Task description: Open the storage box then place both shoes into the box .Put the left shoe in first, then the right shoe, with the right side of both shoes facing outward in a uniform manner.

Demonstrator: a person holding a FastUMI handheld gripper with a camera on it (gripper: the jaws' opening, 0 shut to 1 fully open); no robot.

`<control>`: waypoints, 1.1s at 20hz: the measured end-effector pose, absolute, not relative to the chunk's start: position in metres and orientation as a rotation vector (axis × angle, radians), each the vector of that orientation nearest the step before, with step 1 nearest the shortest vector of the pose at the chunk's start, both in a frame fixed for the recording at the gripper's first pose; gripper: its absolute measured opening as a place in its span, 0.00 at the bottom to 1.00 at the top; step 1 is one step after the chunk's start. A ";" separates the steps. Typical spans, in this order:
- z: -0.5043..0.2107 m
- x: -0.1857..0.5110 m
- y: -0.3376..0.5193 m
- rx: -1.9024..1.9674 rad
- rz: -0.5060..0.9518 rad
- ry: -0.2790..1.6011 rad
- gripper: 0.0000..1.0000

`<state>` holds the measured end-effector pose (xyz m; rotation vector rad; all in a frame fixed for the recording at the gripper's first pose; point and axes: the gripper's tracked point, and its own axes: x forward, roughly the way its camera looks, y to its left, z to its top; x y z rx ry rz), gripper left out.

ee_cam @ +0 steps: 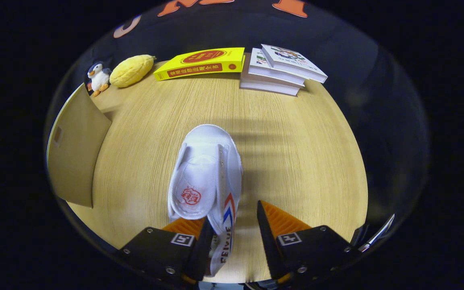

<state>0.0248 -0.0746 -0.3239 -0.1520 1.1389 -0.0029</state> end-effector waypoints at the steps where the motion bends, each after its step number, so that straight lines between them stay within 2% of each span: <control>1: -0.325 0.027 -0.071 -0.141 0.000 1.142 0.51; 2: -0.332 0.027 -0.073 -0.157 -0.020 1.147 0.31; 3: -0.328 0.028 -0.079 -0.179 -0.041 1.149 0.20; 4: -0.328 0.027 -0.078 -0.179 -0.045 1.143 0.03; 11: -0.301 0.036 -0.058 0.081 -0.070 1.070 0.00; 15: -0.279 0.044 -0.050 0.055 -0.067 0.999 0.00; 22: -0.317 0.017 -0.056 -0.193 -0.047 1.068 0.00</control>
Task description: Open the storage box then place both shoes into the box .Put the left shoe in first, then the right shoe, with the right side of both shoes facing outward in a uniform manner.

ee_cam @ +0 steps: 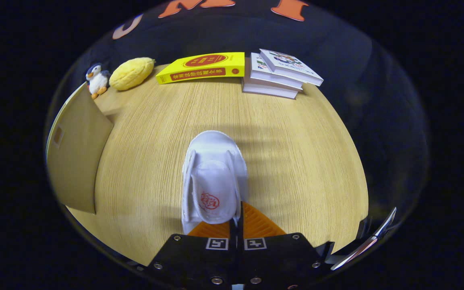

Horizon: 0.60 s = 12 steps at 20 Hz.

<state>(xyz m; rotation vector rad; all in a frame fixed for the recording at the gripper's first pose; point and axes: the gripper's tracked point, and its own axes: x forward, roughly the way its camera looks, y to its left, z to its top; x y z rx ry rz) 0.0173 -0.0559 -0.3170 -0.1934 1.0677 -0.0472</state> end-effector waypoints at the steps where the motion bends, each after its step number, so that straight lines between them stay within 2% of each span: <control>1: -0.319 0.015 -0.053 -0.197 -0.026 1.082 0.00; 5: -0.307 0.025 -0.054 -0.052 -0.065 1.036 0.00; 12: -0.274 0.048 -0.011 0.055 0.020 0.903 0.00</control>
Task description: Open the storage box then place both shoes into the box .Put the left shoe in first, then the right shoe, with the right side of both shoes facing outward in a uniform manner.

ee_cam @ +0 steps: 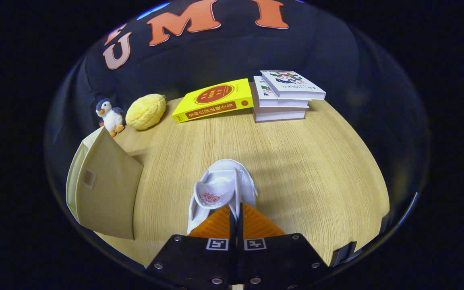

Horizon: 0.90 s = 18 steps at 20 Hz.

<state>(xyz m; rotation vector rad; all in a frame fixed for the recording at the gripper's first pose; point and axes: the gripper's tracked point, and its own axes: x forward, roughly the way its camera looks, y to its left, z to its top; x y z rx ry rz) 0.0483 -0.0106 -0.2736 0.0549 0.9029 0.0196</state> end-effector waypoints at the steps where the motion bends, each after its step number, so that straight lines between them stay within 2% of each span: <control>1: -0.271 0.049 -0.007 0.066 0.018 0.896 0.00; 10: -0.200 0.065 0.049 0.136 0.014 0.788 0.00; 18: -0.106 0.063 0.147 0.221 0.006 0.667 0.00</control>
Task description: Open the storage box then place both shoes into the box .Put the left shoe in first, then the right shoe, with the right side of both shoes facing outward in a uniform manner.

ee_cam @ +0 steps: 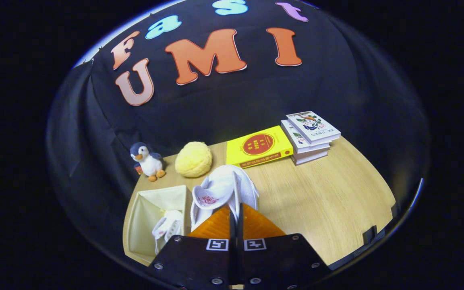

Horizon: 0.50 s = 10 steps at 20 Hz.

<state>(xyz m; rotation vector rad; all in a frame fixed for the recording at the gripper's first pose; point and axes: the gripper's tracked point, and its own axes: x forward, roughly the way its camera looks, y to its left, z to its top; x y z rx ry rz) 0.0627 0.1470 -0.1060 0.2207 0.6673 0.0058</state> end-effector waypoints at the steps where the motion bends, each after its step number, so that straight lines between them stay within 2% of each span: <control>1: -0.098 0.060 0.163 0.234 0.011 0.660 0.00; 10: -0.119 0.043 0.258 0.206 0.045 0.660 0.00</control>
